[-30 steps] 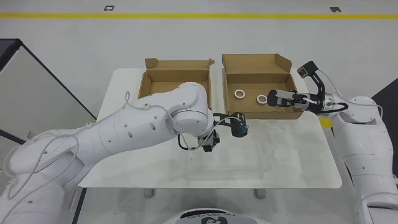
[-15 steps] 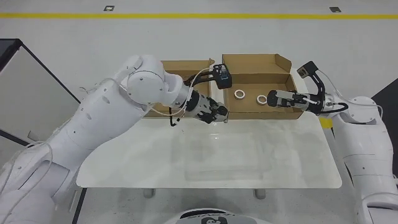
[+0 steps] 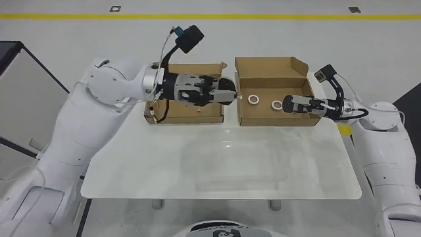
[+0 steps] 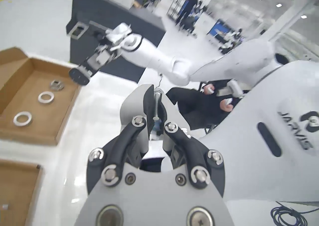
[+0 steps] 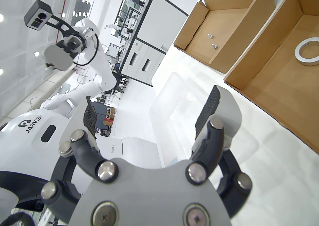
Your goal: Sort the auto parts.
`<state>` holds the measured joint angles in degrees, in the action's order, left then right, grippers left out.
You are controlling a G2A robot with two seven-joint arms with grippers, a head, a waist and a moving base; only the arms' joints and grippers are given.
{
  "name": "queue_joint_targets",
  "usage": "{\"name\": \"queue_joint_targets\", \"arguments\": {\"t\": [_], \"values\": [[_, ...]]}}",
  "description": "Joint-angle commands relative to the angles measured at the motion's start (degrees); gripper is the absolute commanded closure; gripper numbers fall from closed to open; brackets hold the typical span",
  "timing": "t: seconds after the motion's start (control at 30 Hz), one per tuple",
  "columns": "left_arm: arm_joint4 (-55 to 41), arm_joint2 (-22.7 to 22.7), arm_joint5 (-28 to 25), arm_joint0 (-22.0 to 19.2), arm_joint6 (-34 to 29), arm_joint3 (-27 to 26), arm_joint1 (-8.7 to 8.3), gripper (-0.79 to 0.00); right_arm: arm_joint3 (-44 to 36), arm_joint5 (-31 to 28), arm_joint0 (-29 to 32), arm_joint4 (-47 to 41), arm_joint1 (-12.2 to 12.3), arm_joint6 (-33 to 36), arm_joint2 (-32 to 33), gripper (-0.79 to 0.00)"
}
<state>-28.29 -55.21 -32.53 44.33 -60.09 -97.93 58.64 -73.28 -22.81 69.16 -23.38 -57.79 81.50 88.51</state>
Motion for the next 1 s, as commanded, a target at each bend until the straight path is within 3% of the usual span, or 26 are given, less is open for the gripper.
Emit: {"name": "queue_joint_targets", "arguments": {"t": [0.0,0.13,0.47,0.67,0.97], "values": [[-6.6,0.3,-3.5,-0.7,-1.1,0.7,0.44,0.000,0.0,0.0,0.0,0.0,0.0,0.0,0.0,-0.785],[-11.3,0.8,-6.9,-2.2,-3.1,2.4,1.07,0.000,0.0,0.0,0.0,0.0,0.0,0.0,0.0,-0.785],[-11.9,0.7,-6.8,-1.9,-2.3,2.2,1.12,0.000,0.0,0.0,0.0,0.0,0.0,0.0,0.0,-0.785],[-21.8,-0.7,-10.5,0.3,7.5,-1.6,2.24,0.000,0.0,0.0,0.0,0.0,0.0,0.0,0.0,-0.785],[-42.9,1.9,-12.4,0.7,0.8,-3.2,4.70,0.000,0.0,0.0,0.0,0.0,0.0,0.0,0.0,-0.785]]}}
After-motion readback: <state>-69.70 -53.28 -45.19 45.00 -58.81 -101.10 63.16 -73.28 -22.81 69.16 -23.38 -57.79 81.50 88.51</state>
